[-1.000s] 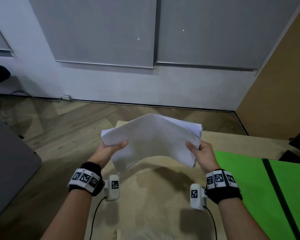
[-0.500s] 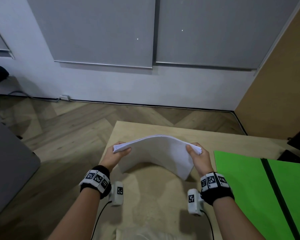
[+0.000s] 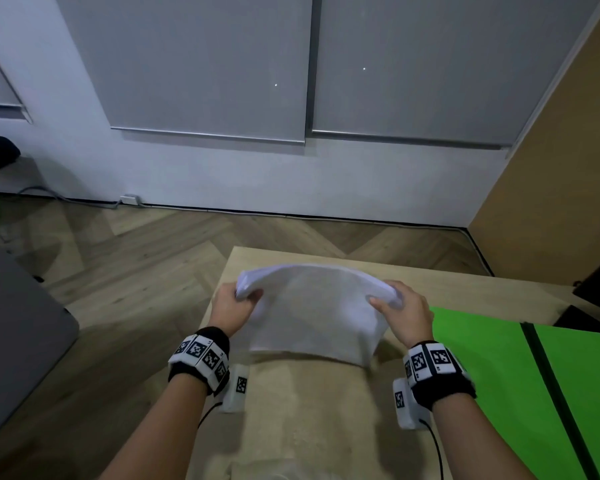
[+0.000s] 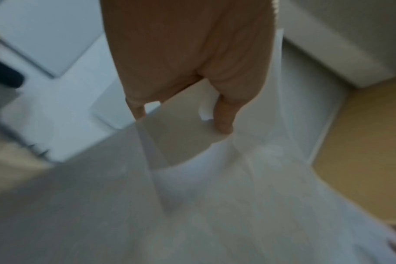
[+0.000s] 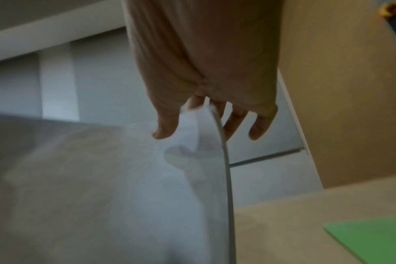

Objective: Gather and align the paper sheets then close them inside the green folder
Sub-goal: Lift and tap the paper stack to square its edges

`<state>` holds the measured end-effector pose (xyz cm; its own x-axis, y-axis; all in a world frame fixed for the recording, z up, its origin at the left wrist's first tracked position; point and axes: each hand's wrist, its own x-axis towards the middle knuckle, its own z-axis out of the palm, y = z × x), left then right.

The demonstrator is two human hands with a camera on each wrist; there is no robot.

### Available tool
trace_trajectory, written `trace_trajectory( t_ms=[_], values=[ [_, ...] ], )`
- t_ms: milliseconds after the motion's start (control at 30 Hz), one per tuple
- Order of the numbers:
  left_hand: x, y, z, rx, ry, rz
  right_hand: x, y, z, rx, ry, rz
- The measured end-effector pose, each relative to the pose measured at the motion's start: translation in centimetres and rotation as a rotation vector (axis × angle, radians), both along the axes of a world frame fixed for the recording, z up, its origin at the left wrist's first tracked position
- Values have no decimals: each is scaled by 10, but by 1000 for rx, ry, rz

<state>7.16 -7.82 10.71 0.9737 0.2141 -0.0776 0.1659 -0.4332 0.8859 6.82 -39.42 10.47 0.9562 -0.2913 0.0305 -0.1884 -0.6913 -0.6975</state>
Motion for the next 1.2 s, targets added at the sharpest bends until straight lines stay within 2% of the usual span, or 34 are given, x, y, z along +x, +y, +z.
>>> trace_trajectory(
  t_ms=[67,133,200,267,400,500,600,667,733,767,900,1000,1133,1200],
  values=[
    [2,-8,28,162,-101,-93,0,7,11,-224,-54,26],
    [4,-22,56,428,-232,-212,0,19,27,-296,-137,136],
    [5,-36,80,616,-308,-324,0,30,40,-48,-165,324],
    [5,-44,93,645,-332,-414,-1,40,50,175,-99,458],
    [8,-26,111,419,-193,-477,1,38,53,346,-61,438],
    [9,-3,115,246,-212,-407,1,29,52,560,-75,324],
    [5,0,119,-221,-323,-237,0,29,58,687,-155,288],
    [3,-1,114,-533,-337,-215,0,32,59,764,-183,267],
    [-1,-6,104,-689,-274,-222,-3,38,58,824,-160,267],
    [-4,-9,99,-685,-233,-236,-5,39,55,830,-133,283],
    [-13,-23,81,-422,-90,-314,-12,39,45,849,-79,364],
    [-11,-22,76,-418,-39,-344,-12,36,53,864,-104,372],
    [-9,-29,75,-416,-96,-327,-9,42,65,831,-135,363],
    [-7,-36,73,-410,-137,-255,-6,50,68,792,-181,303]
  ],
)
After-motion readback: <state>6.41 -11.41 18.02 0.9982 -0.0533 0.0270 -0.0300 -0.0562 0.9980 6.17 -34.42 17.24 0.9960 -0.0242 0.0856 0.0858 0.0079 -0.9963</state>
